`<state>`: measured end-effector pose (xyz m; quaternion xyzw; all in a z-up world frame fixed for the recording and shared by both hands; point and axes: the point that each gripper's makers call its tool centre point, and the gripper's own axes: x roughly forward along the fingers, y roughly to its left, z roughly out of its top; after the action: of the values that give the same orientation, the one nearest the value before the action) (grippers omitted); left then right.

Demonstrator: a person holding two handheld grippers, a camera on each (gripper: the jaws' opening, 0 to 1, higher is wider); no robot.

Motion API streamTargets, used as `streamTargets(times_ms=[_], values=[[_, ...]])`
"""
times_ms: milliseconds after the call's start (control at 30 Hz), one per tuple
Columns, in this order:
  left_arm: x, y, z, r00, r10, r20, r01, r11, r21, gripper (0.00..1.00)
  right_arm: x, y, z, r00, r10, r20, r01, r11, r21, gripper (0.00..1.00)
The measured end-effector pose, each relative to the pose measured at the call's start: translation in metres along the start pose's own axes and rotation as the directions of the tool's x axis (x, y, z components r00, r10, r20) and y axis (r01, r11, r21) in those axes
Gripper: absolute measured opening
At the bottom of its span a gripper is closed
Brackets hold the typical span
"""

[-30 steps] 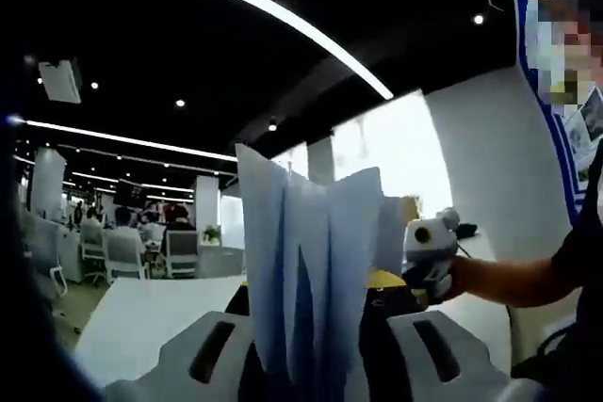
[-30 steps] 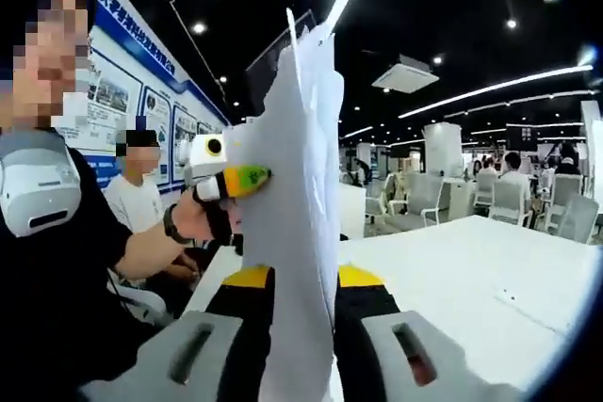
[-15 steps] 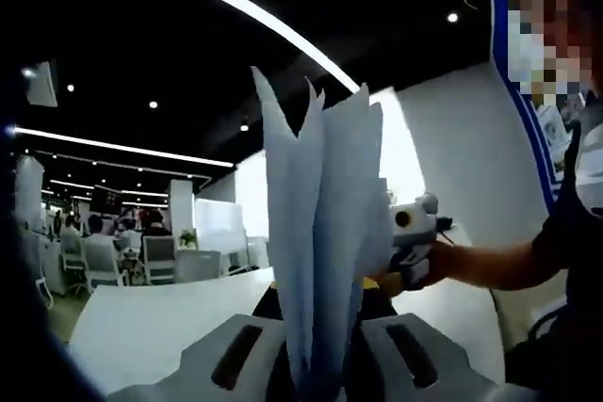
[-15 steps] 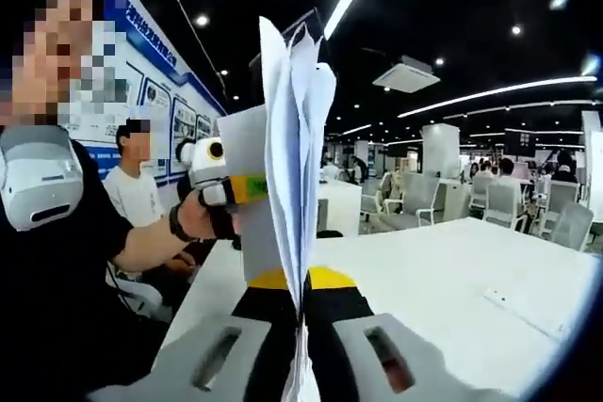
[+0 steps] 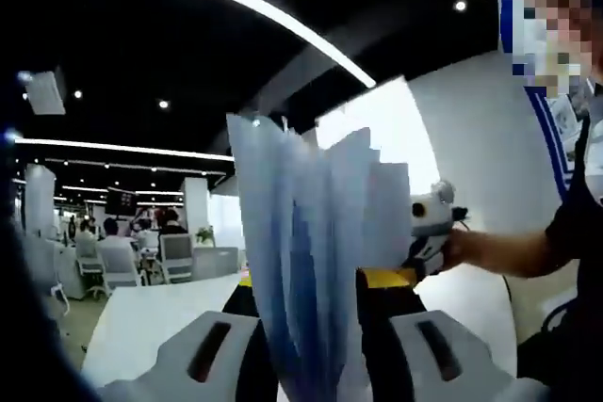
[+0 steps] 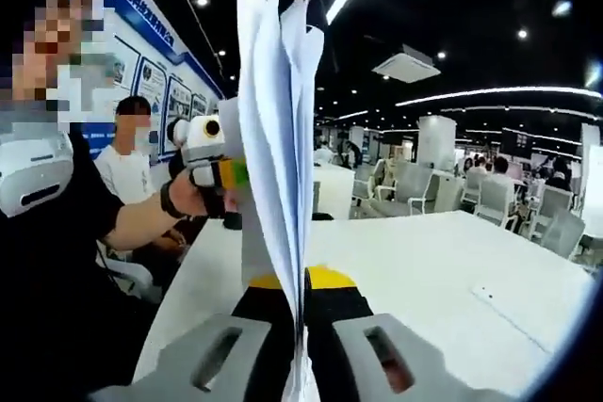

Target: Organize the stack of printing papers by aligning and flattening the scattered papers on the table

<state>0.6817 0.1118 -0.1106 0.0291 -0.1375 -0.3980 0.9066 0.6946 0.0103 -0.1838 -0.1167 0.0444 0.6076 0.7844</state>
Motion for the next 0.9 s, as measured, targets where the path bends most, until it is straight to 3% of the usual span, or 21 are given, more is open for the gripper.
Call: streamTargets(times_ms=[100, 200, 267, 333, 467, 567, 600, 667, 733, 900], values=[[-0.004, 0.000, 0.018, 1.000, -0.008, 0.016, 0.007, 1.000, 0.028, 0.33, -0.009, -0.005, 0.006, 0.998, -0.037, -0.049, 0.032, 0.995, -0.099, 0.00], [-0.006, 0.001, 0.043, 1.000, -0.005, 0.019, 0.002, 0.991, 0.135, 0.38, -0.017, -0.006, 0.015, 0.990, -0.070, -0.122, 0.042, 0.975, -0.218, 0.00], [-0.006, -0.003, 0.048, 1.000, -0.019, -0.013, 0.021, 0.979, 0.203, 0.41, -0.019, -0.006, 0.018, 0.983, -0.088, -0.160, 0.042, 0.961, -0.272, 0.00], [-0.005, -0.004, 0.047, 0.998, -0.016, -0.059, 0.031, 0.965, 0.261, 0.45, -0.021, -0.005, 0.021, 0.978, -0.099, -0.185, 0.034, 0.945, -0.325, 0.00], [-0.003, -0.024, 0.050, 0.994, -0.083, -0.076, 0.101, 0.956, 0.277, 0.47, -0.022, 0.002, 0.029, 0.972, -0.126, -0.198, 0.044, 0.927, -0.373, 0.00], [-0.002, -0.037, 0.040, 0.982, -0.099, -0.162, 0.153, 0.916, 0.370, 0.46, -0.021, 0.012, 0.035, 0.970, -0.125, -0.209, 0.023, 0.901, -0.433, 0.00], [-0.002, -0.041, 0.036, 0.977, -0.097, -0.191, 0.168, 0.903, 0.395, 0.45, -0.022, 0.012, 0.034, 0.965, -0.137, -0.223, 0.017, 0.883, -0.469, 0.00], [-0.001, -0.047, 0.030, 0.970, -0.106, -0.218, 0.190, 0.890, 0.414, 0.46, -0.023, 0.011, 0.031, 0.956, -0.158, -0.245, 0.015, 0.867, -0.499, 0.00], [0.000, -0.049, 0.027, 0.970, -0.102, -0.222, 0.189, 0.890, 0.415, 0.45, -0.023, 0.010, 0.023, 0.938, -0.191, -0.290, 0.009, 0.849, -0.529, 0.00], [0.001, -0.052, 0.019, 0.964, -0.133, -0.232, 0.209, 0.916, 0.342, 0.37, -0.018, 0.008, 0.021, 0.931, -0.207, -0.299, 0.013, 0.842, -0.540, 0.00]])
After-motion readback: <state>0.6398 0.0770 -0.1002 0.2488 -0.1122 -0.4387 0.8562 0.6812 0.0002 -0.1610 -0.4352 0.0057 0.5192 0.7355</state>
